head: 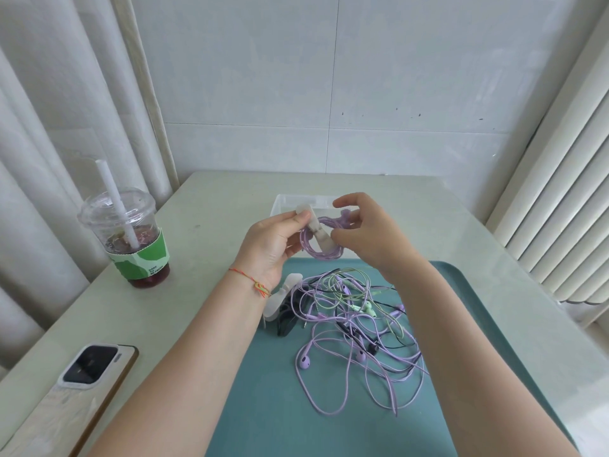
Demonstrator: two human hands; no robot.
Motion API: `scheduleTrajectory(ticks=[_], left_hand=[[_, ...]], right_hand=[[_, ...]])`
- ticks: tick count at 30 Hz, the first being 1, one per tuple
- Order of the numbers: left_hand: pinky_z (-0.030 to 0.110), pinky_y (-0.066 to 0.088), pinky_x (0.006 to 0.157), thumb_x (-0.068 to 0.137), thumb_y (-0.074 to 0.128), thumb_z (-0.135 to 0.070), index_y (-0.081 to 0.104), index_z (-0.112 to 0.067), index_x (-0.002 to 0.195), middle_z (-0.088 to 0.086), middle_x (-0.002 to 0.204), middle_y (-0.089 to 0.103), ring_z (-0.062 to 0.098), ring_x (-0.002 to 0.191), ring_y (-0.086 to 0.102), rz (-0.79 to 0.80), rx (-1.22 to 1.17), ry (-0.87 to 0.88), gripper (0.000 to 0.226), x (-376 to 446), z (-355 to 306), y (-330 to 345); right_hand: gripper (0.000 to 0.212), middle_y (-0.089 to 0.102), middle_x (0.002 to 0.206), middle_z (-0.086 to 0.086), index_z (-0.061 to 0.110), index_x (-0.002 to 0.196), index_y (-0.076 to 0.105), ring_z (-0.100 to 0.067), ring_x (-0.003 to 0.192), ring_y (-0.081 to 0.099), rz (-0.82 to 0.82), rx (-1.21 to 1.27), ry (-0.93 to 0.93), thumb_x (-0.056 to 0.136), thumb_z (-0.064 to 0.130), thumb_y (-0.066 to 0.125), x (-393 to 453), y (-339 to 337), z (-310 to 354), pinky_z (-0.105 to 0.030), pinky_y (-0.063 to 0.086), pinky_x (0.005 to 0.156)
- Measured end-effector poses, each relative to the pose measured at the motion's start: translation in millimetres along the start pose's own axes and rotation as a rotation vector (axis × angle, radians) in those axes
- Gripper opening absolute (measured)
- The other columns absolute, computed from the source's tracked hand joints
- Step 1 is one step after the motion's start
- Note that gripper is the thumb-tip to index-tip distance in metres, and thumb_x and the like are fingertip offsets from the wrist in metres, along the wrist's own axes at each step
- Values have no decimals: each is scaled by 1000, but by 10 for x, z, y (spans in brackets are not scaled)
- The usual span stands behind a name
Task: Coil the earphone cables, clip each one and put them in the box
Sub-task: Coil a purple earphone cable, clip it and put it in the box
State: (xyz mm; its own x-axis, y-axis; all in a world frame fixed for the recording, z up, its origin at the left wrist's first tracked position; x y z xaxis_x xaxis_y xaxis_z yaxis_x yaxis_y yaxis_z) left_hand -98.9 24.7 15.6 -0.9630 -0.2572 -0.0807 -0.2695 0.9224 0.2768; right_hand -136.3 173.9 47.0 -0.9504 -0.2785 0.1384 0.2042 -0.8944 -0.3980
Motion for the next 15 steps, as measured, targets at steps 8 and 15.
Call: scheduleTrajectory(ticks=[8,15], left_hand=[[30,58,80,86,69,-5,74,-13,72,8,75,73,20,72,67,-164,-28,167,16,-8,-135,-126],[33,58,83,84,73,-8,75,-8,81,16,88,74,25,82,70,-186,-52,208,3,-17,-140,-122]], right_hand=[[22,69,76,-10,0,104,58,-23,57,67,-7,63,170,94,19,55,2,92,-145,-35,60,61],[11,72,79,-15,1,96,62,-26,69,73,-109,98,137,87,7,59,8,74,-141,-43,61,74]])
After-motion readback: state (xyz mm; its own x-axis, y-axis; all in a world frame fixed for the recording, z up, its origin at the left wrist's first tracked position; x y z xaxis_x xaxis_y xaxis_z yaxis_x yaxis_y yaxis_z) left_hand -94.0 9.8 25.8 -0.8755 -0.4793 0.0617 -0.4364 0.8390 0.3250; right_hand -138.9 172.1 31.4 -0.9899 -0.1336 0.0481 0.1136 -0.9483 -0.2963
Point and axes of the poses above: each hand's wrist, its own x-axis towards the middle knuckle, its own y-axis out of the palm, z = x × y, the point moved 7 cm from there along x, towards the middle knuckle
